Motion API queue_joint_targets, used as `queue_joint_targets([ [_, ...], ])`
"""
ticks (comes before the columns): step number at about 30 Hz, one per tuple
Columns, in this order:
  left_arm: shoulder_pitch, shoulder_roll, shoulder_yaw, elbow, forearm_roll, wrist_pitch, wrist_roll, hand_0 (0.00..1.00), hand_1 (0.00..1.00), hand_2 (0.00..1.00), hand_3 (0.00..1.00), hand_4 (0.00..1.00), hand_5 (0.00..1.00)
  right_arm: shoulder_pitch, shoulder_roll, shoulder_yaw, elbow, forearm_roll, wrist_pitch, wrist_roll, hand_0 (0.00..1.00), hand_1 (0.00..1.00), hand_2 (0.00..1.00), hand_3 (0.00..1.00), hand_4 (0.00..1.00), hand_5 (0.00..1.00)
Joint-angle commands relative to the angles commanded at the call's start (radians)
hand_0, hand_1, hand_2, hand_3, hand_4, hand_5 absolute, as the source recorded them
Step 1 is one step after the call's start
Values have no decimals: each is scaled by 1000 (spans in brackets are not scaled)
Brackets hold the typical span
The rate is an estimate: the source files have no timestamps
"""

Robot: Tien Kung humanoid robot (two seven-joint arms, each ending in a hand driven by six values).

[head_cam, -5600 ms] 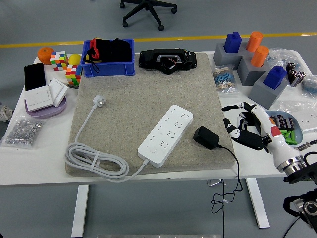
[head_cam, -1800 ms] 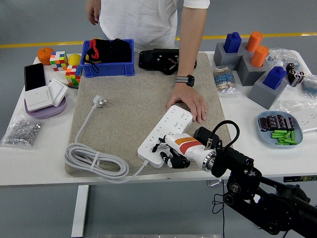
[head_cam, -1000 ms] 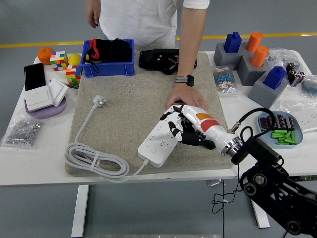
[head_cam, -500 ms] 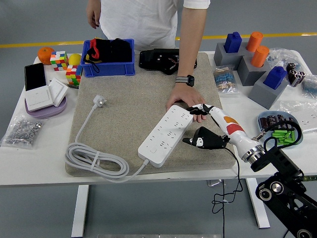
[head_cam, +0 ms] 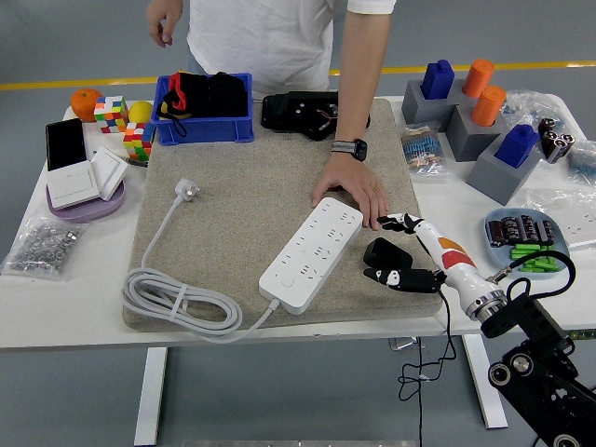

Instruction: Press the white button,pick up the black plug,place it near the board,insert it into the board

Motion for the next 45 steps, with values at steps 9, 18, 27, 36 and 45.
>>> queue_joint_targets([
  [9, -3, -1, -1, 0, 0, 1, -1, 689, 635, 611, 636, 551, 182, 9, 8, 1, -67, -7, -15, 20, 776, 730, 676, 745, 998, 294],
  [18, -6, -1, -3, 0, 1, 0, 0, 689, 635, 611, 636, 551, 182, 27, 12, -21, -121, 5, -41, 41, 732, 684, 640, 710, 956, 152],
  [27, -6, 0, -1, 0, -6, 1, 0, 689, 635, 611, 637, 551, 183, 50, 20, -38, -163, 17, -77, 70, 692, 659, 607, 670, 907, 107],
  [36, -10, 0, 1, 0, -7, 1, 0, 689, 635, 611, 637, 552, 184, 66, 21, -58, -189, 14, -90, 67, 632, 589, 533, 608, 842, 33],
  [45, -11, 0, 2, 0, -9, 0, 0, 689, 636, 611, 636, 552, 186, 74, 22, -64, -199, 22, -107, 64, 544, 501, 485, 581, 810, 2],
])
